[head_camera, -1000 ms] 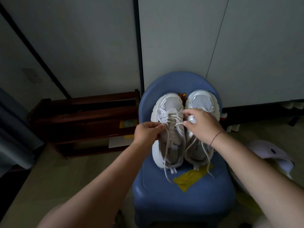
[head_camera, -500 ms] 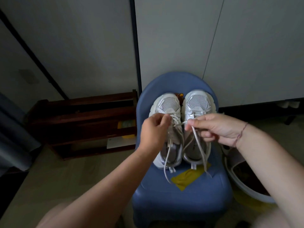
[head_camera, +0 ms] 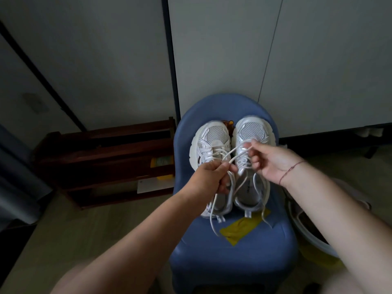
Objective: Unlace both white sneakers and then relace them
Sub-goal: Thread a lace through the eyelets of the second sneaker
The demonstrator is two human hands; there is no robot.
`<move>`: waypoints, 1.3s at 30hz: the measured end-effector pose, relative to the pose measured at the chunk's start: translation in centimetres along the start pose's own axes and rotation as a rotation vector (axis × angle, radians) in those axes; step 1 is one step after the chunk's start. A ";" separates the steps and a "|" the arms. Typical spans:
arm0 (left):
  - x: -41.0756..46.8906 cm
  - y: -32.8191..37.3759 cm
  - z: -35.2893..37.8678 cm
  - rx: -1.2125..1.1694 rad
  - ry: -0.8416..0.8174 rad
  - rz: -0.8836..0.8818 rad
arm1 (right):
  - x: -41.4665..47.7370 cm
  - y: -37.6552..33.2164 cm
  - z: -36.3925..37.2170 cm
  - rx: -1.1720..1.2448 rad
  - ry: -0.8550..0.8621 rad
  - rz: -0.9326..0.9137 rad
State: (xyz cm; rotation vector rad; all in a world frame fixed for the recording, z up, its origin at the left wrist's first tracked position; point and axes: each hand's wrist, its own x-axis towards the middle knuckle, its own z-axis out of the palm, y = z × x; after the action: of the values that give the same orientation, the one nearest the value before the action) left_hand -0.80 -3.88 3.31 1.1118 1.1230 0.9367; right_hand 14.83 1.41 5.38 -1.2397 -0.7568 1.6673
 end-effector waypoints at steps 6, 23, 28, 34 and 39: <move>0.0 0.2 -0.1 0.032 0.028 0.001 | -1.3 1.6 1.6 -0.388 -0.164 -0.141; 0.2 0.1 0.2 0.054 0.045 -0.028 | -0.3 1.0 1.1 -0.270 0.007 -0.260; 0.2 -0.1 0.2 0.089 0.078 0.001 | -0.4 1.7 0.9 -0.383 -0.124 -0.171; 0.6 -0.5 0.5 -0.024 0.231 -0.039 | 0.5 1.7 0.5 -0.471 0.035 -0.361; 1.3 -1.7 1.0 -0.004 0.244 -0.125 | 1.9 1.9 -0.3 -0.610 0.124 -0.368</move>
State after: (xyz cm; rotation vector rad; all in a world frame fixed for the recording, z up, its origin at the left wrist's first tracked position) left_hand 0.49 -3.19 1.45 0.9291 1.3720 0.9933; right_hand 14.36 2.32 2.87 -1.4819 -1.3858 1.0776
